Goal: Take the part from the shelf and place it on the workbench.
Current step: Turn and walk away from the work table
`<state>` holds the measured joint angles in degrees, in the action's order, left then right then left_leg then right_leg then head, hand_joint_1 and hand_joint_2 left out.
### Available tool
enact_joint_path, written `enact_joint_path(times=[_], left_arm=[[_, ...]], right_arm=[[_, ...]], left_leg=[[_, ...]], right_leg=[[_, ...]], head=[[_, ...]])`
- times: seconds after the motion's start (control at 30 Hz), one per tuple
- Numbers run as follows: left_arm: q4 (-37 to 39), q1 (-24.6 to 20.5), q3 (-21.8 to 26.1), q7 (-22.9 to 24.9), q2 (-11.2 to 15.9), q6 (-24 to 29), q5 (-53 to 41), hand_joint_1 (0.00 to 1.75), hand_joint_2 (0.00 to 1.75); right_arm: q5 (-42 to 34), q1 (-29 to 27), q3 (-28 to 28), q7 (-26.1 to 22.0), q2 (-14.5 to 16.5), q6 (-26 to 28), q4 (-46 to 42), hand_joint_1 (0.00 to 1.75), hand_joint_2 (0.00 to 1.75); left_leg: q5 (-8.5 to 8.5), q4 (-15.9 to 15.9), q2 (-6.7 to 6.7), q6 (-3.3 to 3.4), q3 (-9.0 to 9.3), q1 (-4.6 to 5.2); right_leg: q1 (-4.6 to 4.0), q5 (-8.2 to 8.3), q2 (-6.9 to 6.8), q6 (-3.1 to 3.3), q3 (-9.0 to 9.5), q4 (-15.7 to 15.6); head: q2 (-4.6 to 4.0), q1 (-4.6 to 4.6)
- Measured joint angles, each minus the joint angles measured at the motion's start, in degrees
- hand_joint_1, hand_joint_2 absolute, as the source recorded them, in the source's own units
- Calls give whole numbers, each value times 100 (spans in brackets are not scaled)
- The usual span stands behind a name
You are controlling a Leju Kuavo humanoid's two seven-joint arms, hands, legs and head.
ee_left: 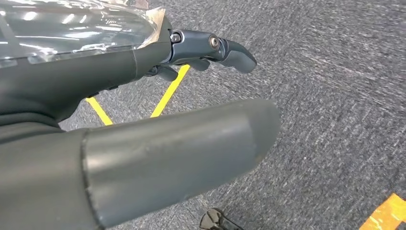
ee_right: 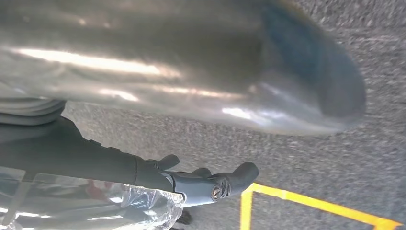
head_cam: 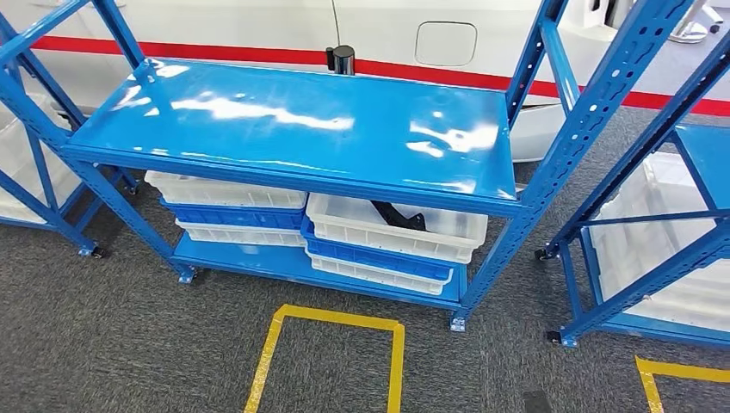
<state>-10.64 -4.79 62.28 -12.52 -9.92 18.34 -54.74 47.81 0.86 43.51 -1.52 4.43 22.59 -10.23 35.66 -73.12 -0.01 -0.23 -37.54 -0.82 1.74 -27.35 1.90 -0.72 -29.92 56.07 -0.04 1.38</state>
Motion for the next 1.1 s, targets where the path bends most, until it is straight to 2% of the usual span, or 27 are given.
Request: enact_joint_path(times=[0.03,0.07,0.13,0.17,0.2,0.27,0.33,0.4,0.43,0.47,0.5,0.53,0.6,0.63,0.67,0.7,0.8,1.1], left_arm=[[0,2,1,0,2,0,-10,0,0],[0,4,1,0,5,0,-23,0,0],[3,5,-1,0,8,-5,-56,0,0],[5,5,-3,0,8,-9,-70,0,0],[7,4,-4,1,8,-15,-83,0,0],[7,0,-4,2,5,-23,-104,0,0],[7,-4,-4,3,8,-30,-125,0,0],[7,0,-4,4,18,-31,-145,0,0],[8,4,-3,6,21,-31,-152,0,0],[8,6,-3,9,22,-31,-156,0,0],[8,7,-3,12,22,-31,-158,0,0],[9,6,-3,16,21,-30,-159,0,0],[8,3,-5,21,15,-26,-163,0,0],[7,0,-6,23,11,-24,-167,0,0],[7,-2,-7,25,8,-22,-170,0,0],[7,-2,-8,27,8,-20,-172,0,0],[7,1,-7,40,12,-10,-175,0,0],[7,1,-45,61,4,10,-193,0,0]], right_arm=[[-1,0,1,10,3,1,0,0,0],[-4,2,1,19,7,1,0,0,0],[-20,11,3,38,12,4,0,0,0],[-31,13,5,44,13,8,0,0,0],[-43,11,8,51,15,12,0,0,0],[-62,-14,15,60,22,21,1,0,0],[-76,-27,27,63,30,33,2,0,0],[-84,-10,36,63,32,46,2,0,0],[-85,-6,42,63,32,50,2,0,0],[-86,-11,51,64,33,54,2,0,0],[-86,-21,60,69,36,57,2,0,0],[-84,-32,69,73,39,63,2,0,0],[-69,-35,76,89,40,83,2,0,0],[-61,-33,77,99,43,96,2,0,0],[-54,-32,77,114,47,107,2,0,0],[-52,-34,77,128,55,117,2,0,0],[-50,-45,78,150,79,137,2,0,0],[-36,-55,78,166,97,143,2,0,0]], left_leg=[[-190,241,-19,-7,103,-18],[-426,639,-88,-13,281,-47],[-707,1334,-353,-19,589,-95],[-740,1493,-448,-10,651,-99],[-720,1522,-481,15,655,-82],[-750,1543,-363,109,646,-54],[-785,1590,-239,222,651,-45],[-796,1609,-109,293,642,-16],[-796,1608,-48,307,634,2],[-796,1607,3,311,630,17],[-795,1605,40,312,629,26],[-795,1605,67,311,634,31],[-793,1601,103,303,651,38],[-787,1597,113,287,659,50],[-771,1585,120,275,661,68],[-755,1574,118,300,660,82],[-769,1571,111,381,656,79],[-824,1630,110,220,660,54]], right_leg=[[7,-2,73,-4,10,5],[15,-9,147,-18,17,13],[0,-21,279,-73,-2,40],[-7,-19,332,-116,-31,49],[-8,-6,383,-159,-61,49],[12,14,444,-246,-129,41],[-5,-122,242,-259,-284,283],[-32,-455,-38,-197,-625,986],[-37,-614,-93,-178,-815,1391],[-39,-701,-114,-182,-934,1665],[-40,-699,-122,-205,-940,1726],[-41,-610,-128,-242,-822,1543],[-50,-326,-165,-285,-345,695],[-70,-212,-188,-271,-147,326],[-77,-138,-207,-247,-21,87],[-81,-105,-220,-224,32,-8],[-85,-76,-217,-216,56,-6],[-118,-71,-217,-180,30,8]], head=[[0,0],[0,-1],[0,1],[0,3],[0,3],[0,2],[0,15],[0,36],[0,44],[0,43],[0,44],[0,44],[0,45],[0,44],[0,42],[0,40],[0,34],[0,34]])
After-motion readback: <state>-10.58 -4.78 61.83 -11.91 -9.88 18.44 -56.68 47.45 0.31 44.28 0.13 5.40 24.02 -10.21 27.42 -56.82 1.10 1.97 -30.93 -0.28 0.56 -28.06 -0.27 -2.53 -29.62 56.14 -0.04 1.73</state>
